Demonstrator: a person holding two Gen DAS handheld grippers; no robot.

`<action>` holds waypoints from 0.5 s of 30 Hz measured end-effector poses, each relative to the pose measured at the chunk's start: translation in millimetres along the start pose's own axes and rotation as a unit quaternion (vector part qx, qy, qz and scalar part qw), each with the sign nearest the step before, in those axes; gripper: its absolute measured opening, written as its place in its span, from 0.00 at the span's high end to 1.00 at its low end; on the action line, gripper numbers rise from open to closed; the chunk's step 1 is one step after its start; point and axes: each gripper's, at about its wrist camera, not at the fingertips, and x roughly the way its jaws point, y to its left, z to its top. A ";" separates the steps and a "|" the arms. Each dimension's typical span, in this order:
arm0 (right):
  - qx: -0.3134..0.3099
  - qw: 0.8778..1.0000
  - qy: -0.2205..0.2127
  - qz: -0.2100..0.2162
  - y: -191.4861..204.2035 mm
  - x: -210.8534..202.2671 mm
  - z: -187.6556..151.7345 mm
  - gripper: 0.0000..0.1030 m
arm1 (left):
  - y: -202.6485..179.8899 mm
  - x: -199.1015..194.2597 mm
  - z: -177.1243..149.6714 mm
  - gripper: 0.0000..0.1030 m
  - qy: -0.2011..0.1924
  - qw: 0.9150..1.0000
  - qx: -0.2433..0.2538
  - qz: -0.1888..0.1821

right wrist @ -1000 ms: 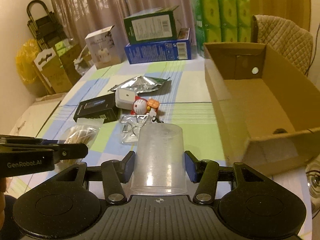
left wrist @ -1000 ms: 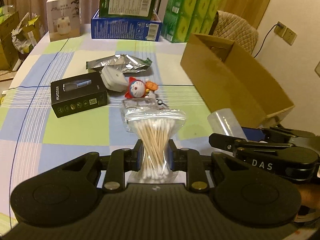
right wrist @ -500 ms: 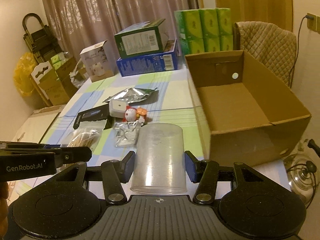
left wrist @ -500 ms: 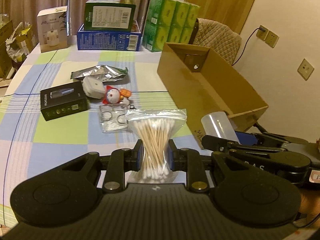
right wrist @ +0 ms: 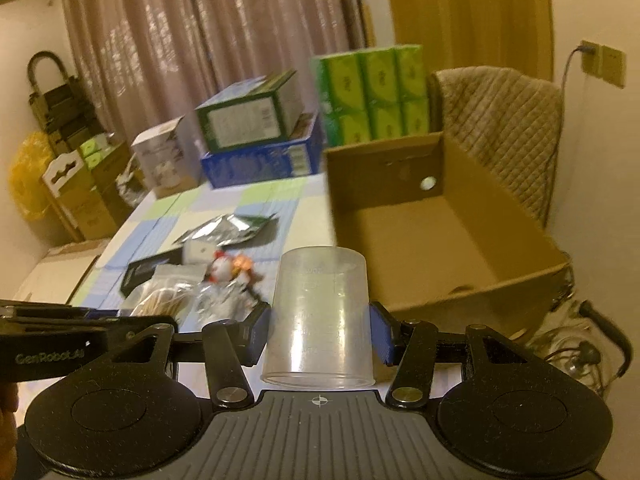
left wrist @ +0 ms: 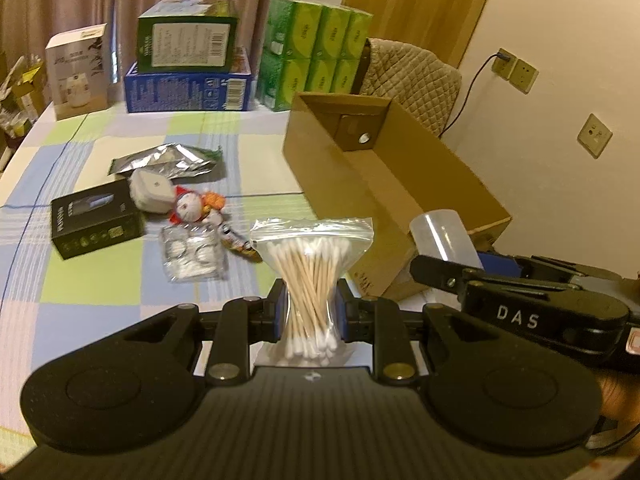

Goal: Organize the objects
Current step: 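Lift and carry the cup and swab bag toward the cardboard box, then open the left gripper to drop the swab bag while the right gripper drops the cup into the box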

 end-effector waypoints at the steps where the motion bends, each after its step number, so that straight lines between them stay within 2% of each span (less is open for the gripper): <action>1: 0.003 1.000 -0.003 -0.006 -6.3 -0.5 3.8 0.52 | -3.8 1.9 3.3 0.80 -0.001 1.000 0.003 -0.003; 9: 0.019 0.998 -0.026 -0.053 -68.8 -3.9 43.6 0.52 | -46.0 29.7 37.5 0.80 -0.002 0.999 0.028 -0.040; 15: 0.041 0.997 -0.018 -0.057 -107.0 13.4 61.8 0.52 | -75.0 60.6 62.2 0.80 0.002 0.997 0.041 -0.061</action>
